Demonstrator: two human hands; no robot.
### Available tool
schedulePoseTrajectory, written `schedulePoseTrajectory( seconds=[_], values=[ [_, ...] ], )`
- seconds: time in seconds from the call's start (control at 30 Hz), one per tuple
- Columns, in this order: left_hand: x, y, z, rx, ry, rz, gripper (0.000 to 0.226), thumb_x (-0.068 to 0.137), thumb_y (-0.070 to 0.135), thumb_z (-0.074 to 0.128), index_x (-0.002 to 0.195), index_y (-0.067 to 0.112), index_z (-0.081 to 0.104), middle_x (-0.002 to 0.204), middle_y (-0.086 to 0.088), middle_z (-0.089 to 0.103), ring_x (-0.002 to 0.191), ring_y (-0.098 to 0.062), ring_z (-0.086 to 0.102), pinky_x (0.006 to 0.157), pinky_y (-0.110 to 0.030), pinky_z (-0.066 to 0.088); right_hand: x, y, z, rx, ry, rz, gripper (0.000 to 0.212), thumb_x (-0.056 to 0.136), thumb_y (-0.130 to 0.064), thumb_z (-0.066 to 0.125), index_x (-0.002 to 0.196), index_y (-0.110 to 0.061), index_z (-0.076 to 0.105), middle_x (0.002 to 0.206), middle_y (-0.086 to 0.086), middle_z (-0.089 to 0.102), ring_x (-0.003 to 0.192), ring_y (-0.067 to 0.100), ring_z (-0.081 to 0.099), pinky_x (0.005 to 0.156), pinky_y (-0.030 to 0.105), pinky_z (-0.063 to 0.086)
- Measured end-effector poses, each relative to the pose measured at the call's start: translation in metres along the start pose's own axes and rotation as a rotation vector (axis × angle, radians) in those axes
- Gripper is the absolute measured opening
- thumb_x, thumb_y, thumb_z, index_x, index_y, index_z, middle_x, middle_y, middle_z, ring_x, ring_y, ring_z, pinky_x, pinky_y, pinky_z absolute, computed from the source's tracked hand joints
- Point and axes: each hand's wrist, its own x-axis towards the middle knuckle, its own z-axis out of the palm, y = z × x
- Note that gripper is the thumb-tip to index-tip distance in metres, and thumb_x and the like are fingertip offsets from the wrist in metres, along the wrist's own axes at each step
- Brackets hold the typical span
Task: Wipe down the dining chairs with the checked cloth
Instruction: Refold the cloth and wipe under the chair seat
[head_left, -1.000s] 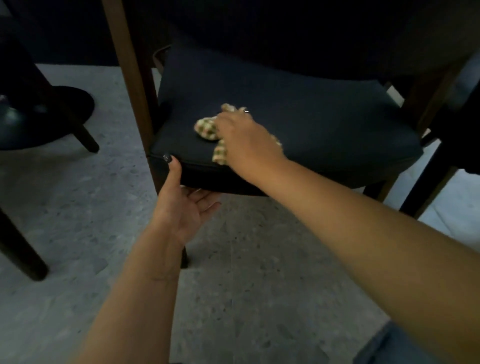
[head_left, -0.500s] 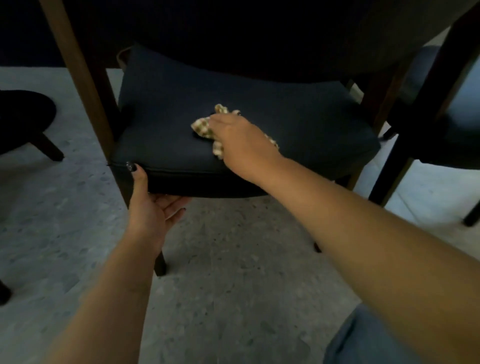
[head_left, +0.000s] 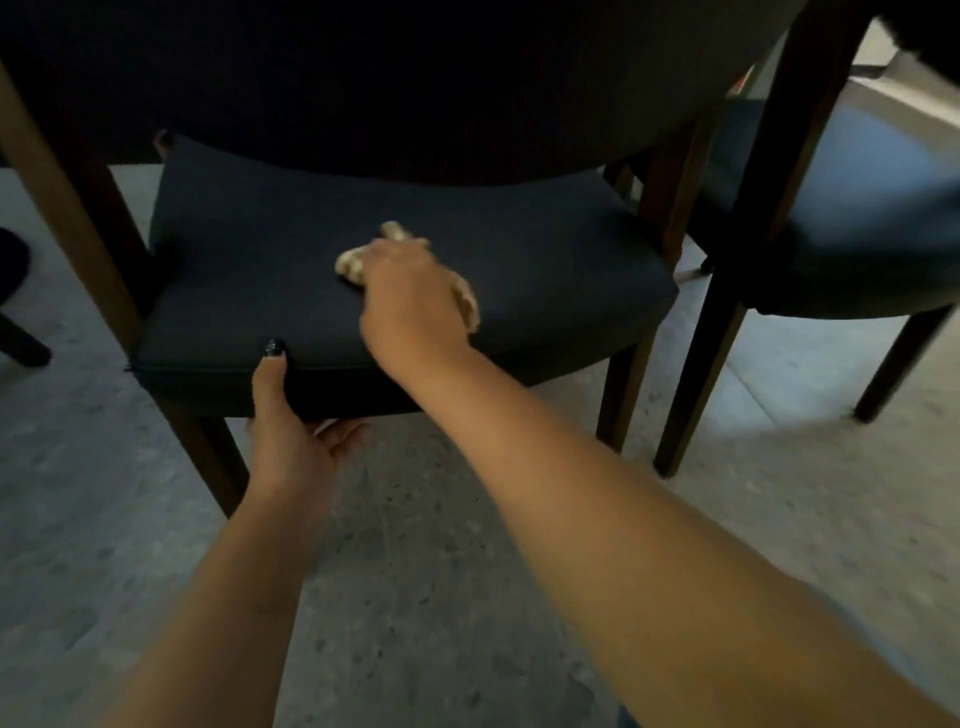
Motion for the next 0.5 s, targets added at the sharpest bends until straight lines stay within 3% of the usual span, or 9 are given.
schedulePoseTrajectory(
  seconds=[0.07, 0.13, 0.2, 0.3, 0.4, 0.5],
  values=[
    [0.002, -0.001, 0.004, 0.003, 0.04, 0.018, 0.063, 0.086, 0.057, 0.057, 0.138, 0.027, 0.039, 0.117, -0.002, 0.063, 0.103, -0.023, 0.066, 0.089, -0.04, 0.052, 0.0, 0.007, -0.004, 0.027, -0.085, -0.157, 0.04, 0.095, -0.005, 0.042, 0.132, -0.015, 0.052, 0.143, 0.008, 0.044, 0.135, 0.023, 0.033, 0.11, 0.034, 0.028],
    [0.002, -0.003, 0.002, -0.012, 0.053, 0.005, 0.064, 0.085, 0.057, 0.058, 0.139, 0.028, 0.038, 0.116, -0.002, 0.062, 0.102, -0.023, 0.065, 0.093, -0.042, 0.051, 0.0, 0.046, -0.018, 0.039, -0.118, -0.192, 0.039, 0.093, -0.005, 0.045, 0.13, -0.012, 0.055, 0.138, 0.008, 0.05, 0.133, 0.024, 0.037, 0.109, 0.026, 0.024],
    [0.001, -0.002, -0.001, -0.023, 0.018, -0.017, 0.066, 0.086, 0.056, 0.059, 0.142, 0.029, 0.035, 0.12, -0.005, 0.06, 0.106, -0.026, 0.064, 0.099, -0.045, 0.048, -0.001, 0.099, -0.035, 0.057, -0.091, -0.057, 0.038, 0.089, -0.003, 0.052, 0.124, -0.015, 0.061, 0.128, 0.008, 0.058, 0.127, 0.026, 0.046, 0.106, 0.031, 0.035],
    [0.0, 0.002, -0.008, -0.005, -0.039, -0.053, 0.06, 0.088, 0.055, 0.058, 0.139, 0.032, 0.037, 0.123, -0.009, 0.06, 0.11, -0.03, 0.063, 0.103, -0.047, 0.044, -0.012, 0.165, -0.057, -0.098, -0.084, 0.24, 0.03, 0.088, -0.006, 0.054, 0.118, -0.005, 0.059, 0.12, 0.014, 0.057, 0.113, 0.031, 0.053, 0.092, 0.039, 0.046],
    [-0.004, 0.009, -0.014, 0.108, -0.027, -0.021, 0.053, 0.088, 0.056, 0.059, 0.132, 0.031, 0.045, 0.118, -0.007, 0.065, 0.108, -0.027, 0.065, 0.098, -0.044, 0.046, -0.017, 0.174, -0.058, 0.029, 0.031, 0.356, 0.038, 0.088, -0.002, 0.056, 0.126, -0.005, 0.057, 0.127, 0.013, 0.054, 0.119, 0.03, 0.051, 0.102, 0.038, 0.041],
    [-0.012, 0.016, -0.019, 0.247, -0.005, 0.007, 0.062, 0.085, 0.057, 0.06, 0.135, 0.021, 0.049, 0.117, -0.004, 0.067, 0.105, -0.024, 0.066, 0.099, -0.045, 0.045, -0.022, 0.155, -0.051, 0.239, 0.175, 0.497, 0.04, 0.097, -0.013, 0.041, 0.136, -0.007, 0.048, 0.143, 0.013, 0.044, 0.135, 0.029, 0.036, 0.114, 0.04, 0.026]
  ],
)
